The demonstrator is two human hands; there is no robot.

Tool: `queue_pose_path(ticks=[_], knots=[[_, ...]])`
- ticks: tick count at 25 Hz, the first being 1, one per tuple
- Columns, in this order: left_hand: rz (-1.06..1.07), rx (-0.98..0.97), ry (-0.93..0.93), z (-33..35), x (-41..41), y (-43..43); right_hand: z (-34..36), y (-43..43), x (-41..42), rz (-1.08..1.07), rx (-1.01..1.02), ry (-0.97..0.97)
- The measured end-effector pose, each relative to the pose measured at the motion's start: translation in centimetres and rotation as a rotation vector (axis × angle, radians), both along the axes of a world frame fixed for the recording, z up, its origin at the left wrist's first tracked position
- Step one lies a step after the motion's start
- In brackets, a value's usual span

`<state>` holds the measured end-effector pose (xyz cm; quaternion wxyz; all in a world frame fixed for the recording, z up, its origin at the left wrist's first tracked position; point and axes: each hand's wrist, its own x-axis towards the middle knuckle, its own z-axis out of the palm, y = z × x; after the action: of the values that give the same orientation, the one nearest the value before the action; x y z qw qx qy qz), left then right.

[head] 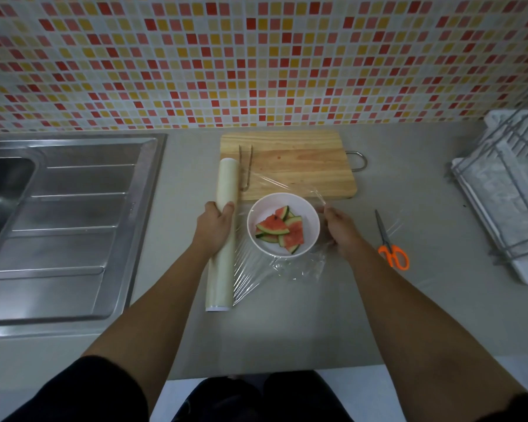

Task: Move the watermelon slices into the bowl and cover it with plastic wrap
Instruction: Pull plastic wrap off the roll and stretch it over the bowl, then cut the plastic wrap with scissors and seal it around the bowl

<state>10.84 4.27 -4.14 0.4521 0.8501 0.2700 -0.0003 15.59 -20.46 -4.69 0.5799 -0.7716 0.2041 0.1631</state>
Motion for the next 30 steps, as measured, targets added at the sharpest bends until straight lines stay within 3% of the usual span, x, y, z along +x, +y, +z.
queue_pose_path(ticks=[2,4,12,13,18,21,25,30], knots=[[0.006,-0.016,0.009,-0.2,-0.1,-0.2,0.9,-0.3,0.0,-0.112,0.248,0.122],[0.008,-0.025,0.016,-0.4,-0.2,-0.4,1.5,-0.5,0.1,-0.197,0.357,0.213],[0.014,-0.035,0.009,-0.3,-0.3,-0.9,1.5,-0.7,0.7,-0.374,0.375,0.306],[0.014,-0.035,0.007,-0.3,-0.3,-0.9,1.5,-1.1,0.7,-0.384,0.299,0.251],[0.01,-0.029,0.003,-0.3,-0.2,-0.7,1.0,-2.9,-1.6,-0.191,-0.595,-0.305],[-0.003,-0.027,0.003,-0.2,-0.2,-0.6,-0.2,-4.2,-3.8,-0.236,-0.96,-0.256],[-0.014,-0.018,-0.002,0.1,0.0,-0.5,-1.5,-6.1,-6.1,-0.285,-0.928,-0.089],[-0.019,-0.037,-0.005,0.3,0.2,-0.5,-1.3,-7.6,-6.1,-0.17,-0.897,-0.095]])
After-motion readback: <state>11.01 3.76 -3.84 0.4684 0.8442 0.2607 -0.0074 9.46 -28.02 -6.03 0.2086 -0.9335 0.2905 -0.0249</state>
